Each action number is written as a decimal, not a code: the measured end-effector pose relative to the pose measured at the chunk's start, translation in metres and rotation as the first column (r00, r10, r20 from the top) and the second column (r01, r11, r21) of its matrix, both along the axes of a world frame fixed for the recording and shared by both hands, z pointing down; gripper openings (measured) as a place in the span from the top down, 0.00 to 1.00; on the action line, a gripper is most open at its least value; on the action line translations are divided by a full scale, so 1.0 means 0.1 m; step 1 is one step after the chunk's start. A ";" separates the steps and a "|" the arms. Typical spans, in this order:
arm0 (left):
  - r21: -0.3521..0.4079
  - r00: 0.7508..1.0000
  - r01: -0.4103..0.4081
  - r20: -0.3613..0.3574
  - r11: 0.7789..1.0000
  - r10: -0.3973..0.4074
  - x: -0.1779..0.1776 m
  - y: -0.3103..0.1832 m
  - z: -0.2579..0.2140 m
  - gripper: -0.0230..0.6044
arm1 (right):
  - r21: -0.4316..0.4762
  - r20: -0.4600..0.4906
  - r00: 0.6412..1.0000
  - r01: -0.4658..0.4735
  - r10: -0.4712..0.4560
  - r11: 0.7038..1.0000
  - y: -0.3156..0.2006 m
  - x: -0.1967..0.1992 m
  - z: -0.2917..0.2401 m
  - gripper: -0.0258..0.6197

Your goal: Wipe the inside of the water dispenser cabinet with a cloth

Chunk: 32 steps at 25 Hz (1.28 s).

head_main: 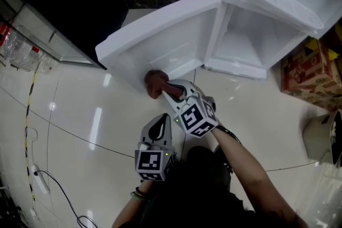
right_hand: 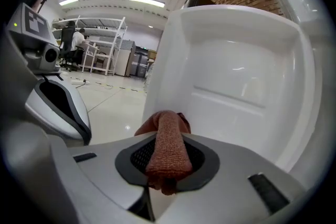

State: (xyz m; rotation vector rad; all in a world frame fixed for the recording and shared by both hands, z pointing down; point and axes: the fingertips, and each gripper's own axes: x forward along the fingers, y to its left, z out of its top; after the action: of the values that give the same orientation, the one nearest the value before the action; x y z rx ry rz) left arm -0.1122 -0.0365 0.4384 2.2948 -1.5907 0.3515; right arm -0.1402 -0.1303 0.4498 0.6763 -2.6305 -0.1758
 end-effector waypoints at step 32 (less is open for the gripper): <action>0.004 0.999 -0.045 -0.006 0.999 0.045 0.24 -0.13 0.03 1.00 | -0.205 0.175 0.815 -0.518 0.552 0.830 0.61 1.67 -0.23 0.85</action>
State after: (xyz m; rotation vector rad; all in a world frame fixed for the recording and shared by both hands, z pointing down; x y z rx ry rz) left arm -0.0884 -0.0496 0.4415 2.3349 -1.5403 0.3522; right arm 0.0268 -0.0697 0.4271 1.4237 -2.4979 0.2812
